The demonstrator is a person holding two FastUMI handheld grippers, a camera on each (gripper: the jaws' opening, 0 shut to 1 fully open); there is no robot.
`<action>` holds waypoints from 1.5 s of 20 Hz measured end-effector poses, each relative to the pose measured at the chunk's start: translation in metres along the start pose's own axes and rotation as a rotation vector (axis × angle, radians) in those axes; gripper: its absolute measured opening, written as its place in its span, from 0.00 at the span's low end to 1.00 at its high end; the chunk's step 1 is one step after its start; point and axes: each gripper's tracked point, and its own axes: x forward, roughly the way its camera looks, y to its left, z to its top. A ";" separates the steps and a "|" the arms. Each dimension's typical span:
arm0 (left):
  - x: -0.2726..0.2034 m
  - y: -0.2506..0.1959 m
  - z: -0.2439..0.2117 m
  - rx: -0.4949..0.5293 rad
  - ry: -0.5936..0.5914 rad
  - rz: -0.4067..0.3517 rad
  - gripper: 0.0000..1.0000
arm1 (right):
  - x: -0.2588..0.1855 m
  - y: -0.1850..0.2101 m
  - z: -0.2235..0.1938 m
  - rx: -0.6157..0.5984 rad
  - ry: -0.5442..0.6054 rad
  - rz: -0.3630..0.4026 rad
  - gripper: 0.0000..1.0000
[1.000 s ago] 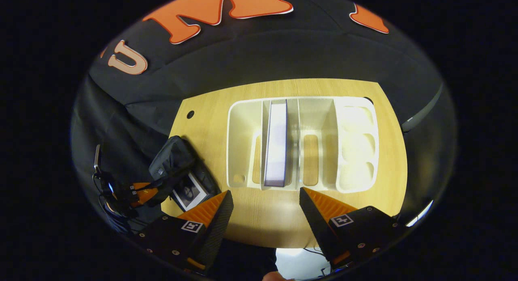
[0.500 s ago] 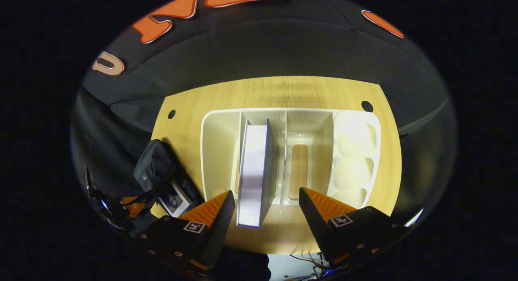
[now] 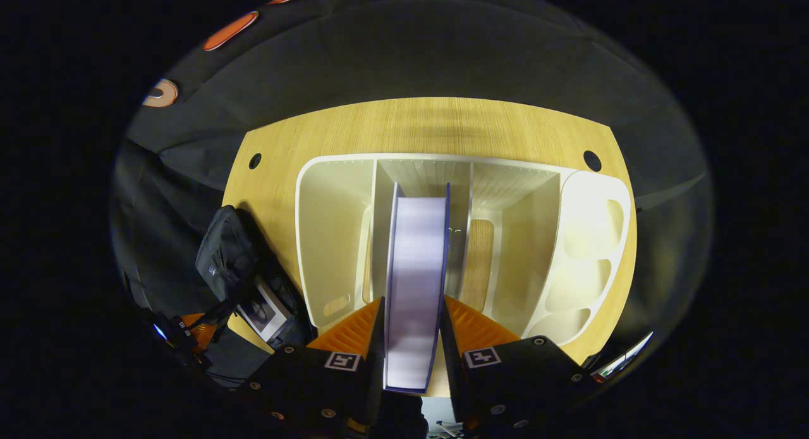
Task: Open the schoolbag, grab two books from the bookshelf and put them into the schoolbag.
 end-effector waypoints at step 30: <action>-0.008 0.015 0.009 0.320 -0.064 -0.202 0.04 | -0.105 0.070 -0.195 0.310 -0.126 -0.083 0.31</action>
